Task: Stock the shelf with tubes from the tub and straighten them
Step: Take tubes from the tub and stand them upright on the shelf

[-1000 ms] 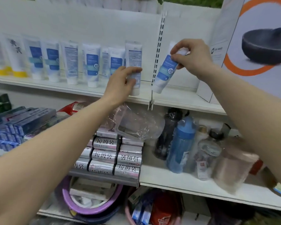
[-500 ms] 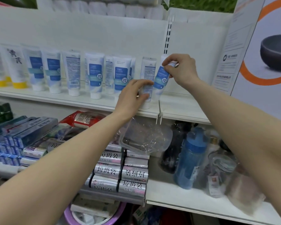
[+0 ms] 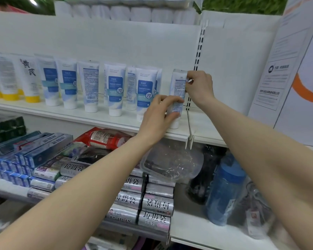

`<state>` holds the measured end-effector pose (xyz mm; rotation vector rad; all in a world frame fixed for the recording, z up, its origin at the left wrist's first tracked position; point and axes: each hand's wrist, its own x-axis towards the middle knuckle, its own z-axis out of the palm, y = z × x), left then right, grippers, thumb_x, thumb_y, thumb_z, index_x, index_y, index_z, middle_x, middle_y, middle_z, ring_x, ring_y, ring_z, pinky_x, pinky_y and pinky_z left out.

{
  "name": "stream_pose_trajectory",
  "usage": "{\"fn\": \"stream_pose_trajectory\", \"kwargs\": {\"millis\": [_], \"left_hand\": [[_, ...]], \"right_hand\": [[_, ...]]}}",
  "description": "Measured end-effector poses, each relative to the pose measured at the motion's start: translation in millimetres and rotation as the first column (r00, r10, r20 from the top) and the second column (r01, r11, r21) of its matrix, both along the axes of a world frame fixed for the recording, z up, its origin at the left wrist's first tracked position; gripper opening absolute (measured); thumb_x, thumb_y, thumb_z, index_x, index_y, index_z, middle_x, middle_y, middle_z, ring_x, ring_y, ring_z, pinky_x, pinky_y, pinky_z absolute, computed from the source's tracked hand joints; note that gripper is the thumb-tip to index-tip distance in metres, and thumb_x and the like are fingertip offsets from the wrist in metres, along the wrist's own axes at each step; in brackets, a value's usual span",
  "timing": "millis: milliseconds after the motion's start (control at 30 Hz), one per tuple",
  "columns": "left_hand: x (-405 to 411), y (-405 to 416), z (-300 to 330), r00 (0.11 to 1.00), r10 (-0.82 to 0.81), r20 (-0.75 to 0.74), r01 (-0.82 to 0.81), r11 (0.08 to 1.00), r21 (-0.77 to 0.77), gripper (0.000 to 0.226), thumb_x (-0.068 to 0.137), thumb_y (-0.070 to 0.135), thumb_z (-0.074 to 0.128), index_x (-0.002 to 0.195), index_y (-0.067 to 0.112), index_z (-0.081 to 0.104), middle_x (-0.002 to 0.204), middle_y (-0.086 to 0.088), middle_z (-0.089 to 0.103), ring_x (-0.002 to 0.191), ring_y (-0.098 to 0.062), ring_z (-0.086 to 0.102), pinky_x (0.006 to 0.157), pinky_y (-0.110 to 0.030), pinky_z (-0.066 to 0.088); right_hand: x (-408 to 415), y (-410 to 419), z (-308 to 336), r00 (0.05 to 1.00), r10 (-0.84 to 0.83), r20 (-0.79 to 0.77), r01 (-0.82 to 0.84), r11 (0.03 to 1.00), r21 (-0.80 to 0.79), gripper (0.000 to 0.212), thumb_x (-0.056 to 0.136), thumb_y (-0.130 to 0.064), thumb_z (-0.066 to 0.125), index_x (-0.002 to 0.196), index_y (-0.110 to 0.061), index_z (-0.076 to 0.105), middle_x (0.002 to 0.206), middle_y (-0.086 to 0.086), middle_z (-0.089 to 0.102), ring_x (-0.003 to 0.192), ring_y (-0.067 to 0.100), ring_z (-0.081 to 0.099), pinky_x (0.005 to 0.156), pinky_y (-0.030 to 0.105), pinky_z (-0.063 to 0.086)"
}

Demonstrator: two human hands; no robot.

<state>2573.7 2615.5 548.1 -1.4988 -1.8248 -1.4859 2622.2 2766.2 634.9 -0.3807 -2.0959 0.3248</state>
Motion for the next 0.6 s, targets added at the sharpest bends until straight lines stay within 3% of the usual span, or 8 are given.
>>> {"fn": "stream_pose_trajectory", "kwargs": {"millis": [100,300,600], "left_hand": [[0,0,-1,1.0,0.003,-0.007,-0.003,1.0,0.005,0.032,0.088,0.024,0.064,0.117,0.036,0.058,0.118,0.003,0.047,0.112,-0.014,0.05,0.095,-0.04,0.049],[1,0,-4,0.999,0.021,-0.035,-0.021,1.0,0.003,0.03,0.089,0.027,0.062,0.117,0.037,0.058,0.12,0.004,0.046,0.113,-0.014,0.049,0.095,-0.041,0.049],[8,-13,-7,0.993,0.085,-0.083,-0.083,0.996,0.023,0.039,0.091,0.026,0.062,0.128,0.033,0.05,0.135,0.003,0.043,0.12,-0.015,0.048,0.098,-0.04,0.047]], "right_hand": [[-5,4,-2,0.999,-0.022,0.041,0.02,0.999,0.028,0.013,0.077,-0.01,0.051,0.075,-0.009,0.063,0.074,0.01,0.064,0.068,0.025,0.049,0.063,0.036,0.044],[6,5,-3,0.995,0.037,0.089,-0.041,0.998,0.048,0.017,0.083,-0.014,0.054,0.087,-0.012,0.07,0.081,0.006,0.068,0.076,0.027,0.062,0.075,0.044,0.053],[35,1,5,0.999,0.027,0.029,-0.031,0.993,0.112,0.03,0.093,-0.013,0.049,0.112,-0.023,0.07,0.111,0.004,0.065,0.099,0.021,0.059,0.089,0.033,0.045]]}}
